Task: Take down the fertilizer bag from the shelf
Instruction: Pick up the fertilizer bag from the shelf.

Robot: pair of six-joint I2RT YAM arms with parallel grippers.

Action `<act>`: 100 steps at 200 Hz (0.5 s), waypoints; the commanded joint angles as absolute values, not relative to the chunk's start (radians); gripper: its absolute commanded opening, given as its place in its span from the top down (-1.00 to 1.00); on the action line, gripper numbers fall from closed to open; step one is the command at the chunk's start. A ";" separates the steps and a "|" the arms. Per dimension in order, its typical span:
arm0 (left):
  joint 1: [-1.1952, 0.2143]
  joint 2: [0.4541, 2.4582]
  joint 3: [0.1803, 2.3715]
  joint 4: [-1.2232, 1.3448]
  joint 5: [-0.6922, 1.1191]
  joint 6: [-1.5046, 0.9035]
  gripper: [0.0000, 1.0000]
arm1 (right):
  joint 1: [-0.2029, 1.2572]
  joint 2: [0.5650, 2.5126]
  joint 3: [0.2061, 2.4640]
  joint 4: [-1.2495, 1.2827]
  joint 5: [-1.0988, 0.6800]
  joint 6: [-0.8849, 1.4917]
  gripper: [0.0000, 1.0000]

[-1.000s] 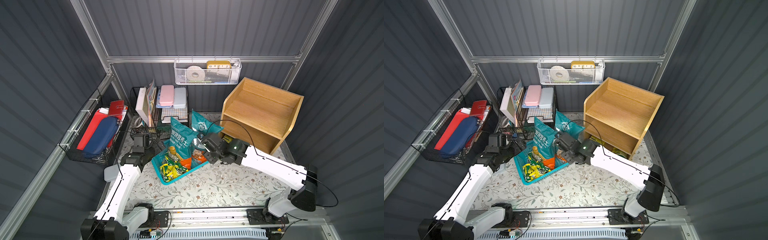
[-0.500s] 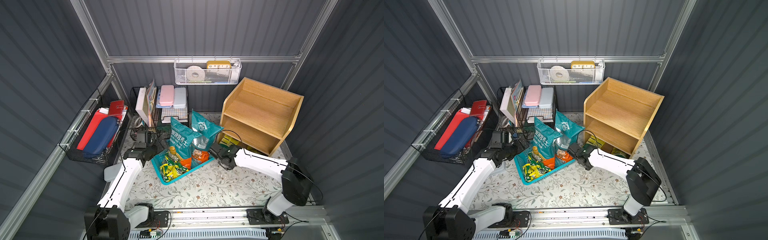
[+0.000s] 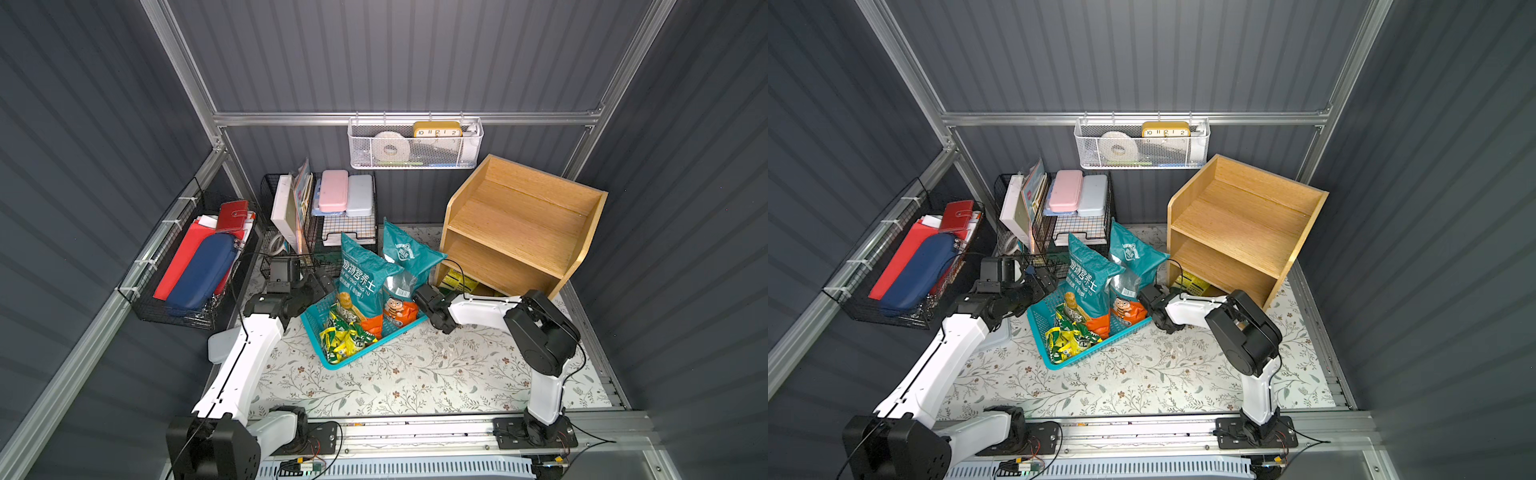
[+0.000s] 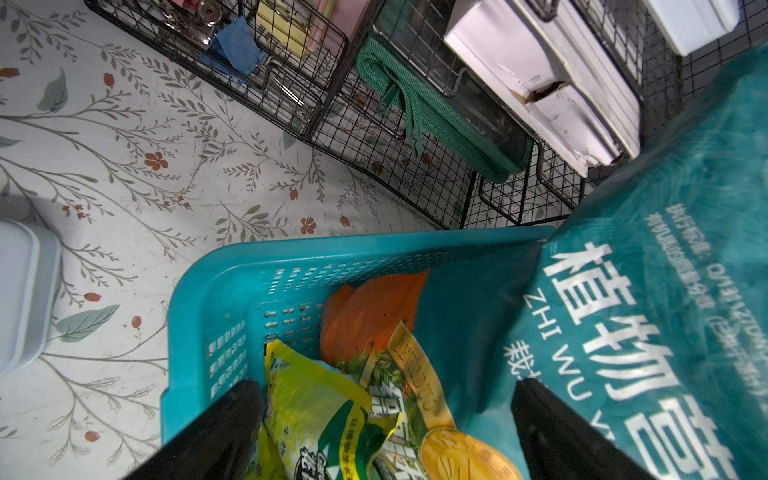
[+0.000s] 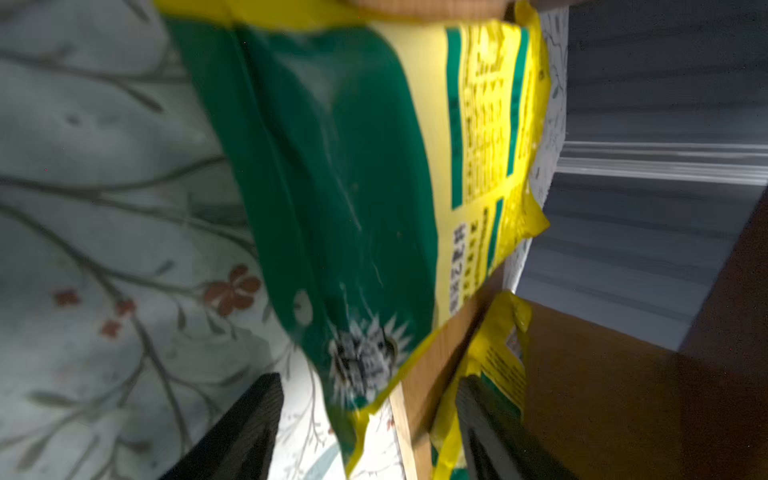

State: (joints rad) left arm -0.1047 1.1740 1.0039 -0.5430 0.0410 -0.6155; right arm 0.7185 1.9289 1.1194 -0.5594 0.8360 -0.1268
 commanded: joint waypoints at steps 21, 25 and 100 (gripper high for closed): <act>-0.104 1.195 1.051 -0.566 0.040 -0.588 -0.98 | 0.695 1.968 1.134 -0.460 0.763 -0.183 -0.06; -0.104 1.196 1.052 -0.566 0.040 -0.589 -0.98 | 0.693 1.970 1.132 -0.460 0.763 -0.184 0.05; -0.104 1.211 1.086 -0.588 0.025 -0.581 -0.98 | 0.675 1.863 1.114 -0.500 0.736 -0.108 1.00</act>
State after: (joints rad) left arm -0.1047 1.2045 1.0561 -0.5552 0.0330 -0.6098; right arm 0.6834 1.9190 1.1213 -0.4881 0.8055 -0.1665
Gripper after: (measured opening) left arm 0.992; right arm 0.085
